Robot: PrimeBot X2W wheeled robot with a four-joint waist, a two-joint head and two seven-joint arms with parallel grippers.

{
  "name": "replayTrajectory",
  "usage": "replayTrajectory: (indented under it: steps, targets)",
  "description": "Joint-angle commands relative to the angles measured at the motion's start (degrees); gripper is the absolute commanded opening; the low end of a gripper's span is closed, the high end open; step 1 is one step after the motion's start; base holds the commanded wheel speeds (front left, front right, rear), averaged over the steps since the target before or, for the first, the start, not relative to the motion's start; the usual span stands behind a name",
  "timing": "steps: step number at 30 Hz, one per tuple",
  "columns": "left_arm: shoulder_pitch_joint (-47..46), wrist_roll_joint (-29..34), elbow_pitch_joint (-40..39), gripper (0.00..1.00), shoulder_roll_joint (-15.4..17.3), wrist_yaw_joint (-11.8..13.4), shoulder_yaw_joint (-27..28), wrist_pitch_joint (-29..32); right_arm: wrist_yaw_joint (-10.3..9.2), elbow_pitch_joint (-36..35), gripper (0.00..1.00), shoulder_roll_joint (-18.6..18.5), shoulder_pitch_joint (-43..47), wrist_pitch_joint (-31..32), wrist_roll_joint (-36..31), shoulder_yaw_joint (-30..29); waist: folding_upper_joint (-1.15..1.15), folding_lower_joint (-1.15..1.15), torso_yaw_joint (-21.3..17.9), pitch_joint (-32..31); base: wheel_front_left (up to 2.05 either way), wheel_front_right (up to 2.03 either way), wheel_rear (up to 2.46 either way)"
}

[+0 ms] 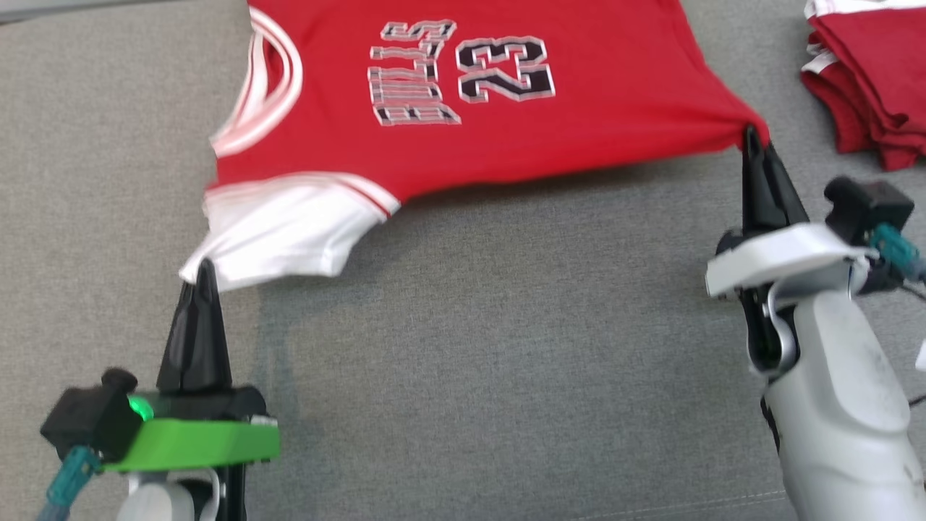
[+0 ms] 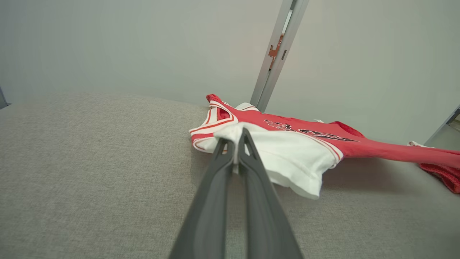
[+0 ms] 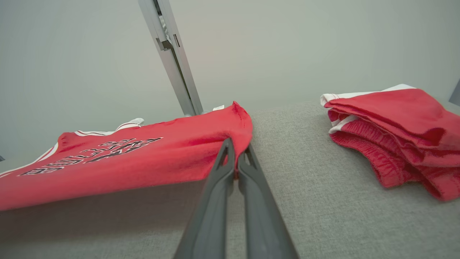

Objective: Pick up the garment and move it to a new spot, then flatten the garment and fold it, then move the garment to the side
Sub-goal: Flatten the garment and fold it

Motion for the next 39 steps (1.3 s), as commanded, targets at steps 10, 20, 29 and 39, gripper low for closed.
replayTrajectory:
  steps: [10,20,29,39]
  targets:
    - [13.9,0.1,-9.6,0.0,-0.3,2.4,-1.4,1.3,-0.1,-11.5,0.0,1.0,16.9,-0.2,1.7,0.1,0.0,0.01,-0.6,-7.1,0.0,0.0,0.0]
    - [24.4,0.3,-19.0,0.0,0.9,4.1,-2.4,5.4,-0.1,-20.8,0.0,1.2,28.5,1.2,2.0,0.1,0.0,0.01,-1.5,-10.1,0.0,0.0,0.0]
    - [23.6,-2.4,-11.8,0.0,0.2,3.7,-3.4,5.9,-0.1,-16.5,0.0,1.2,29.0,2.8,2.6,0.8,0.0,0.01,-1.9,-10.7,0.0,0.0,0.0]
    - [18.3,-3.0,-4.7,0.0,0.4,2.4,-4.8,4.7,-0.1,-7.0,0.0,1.2,25.0,1.1,4.4,2.1,0.0,0.01,-1.5,-10.2,0.0,0.0,0.0]
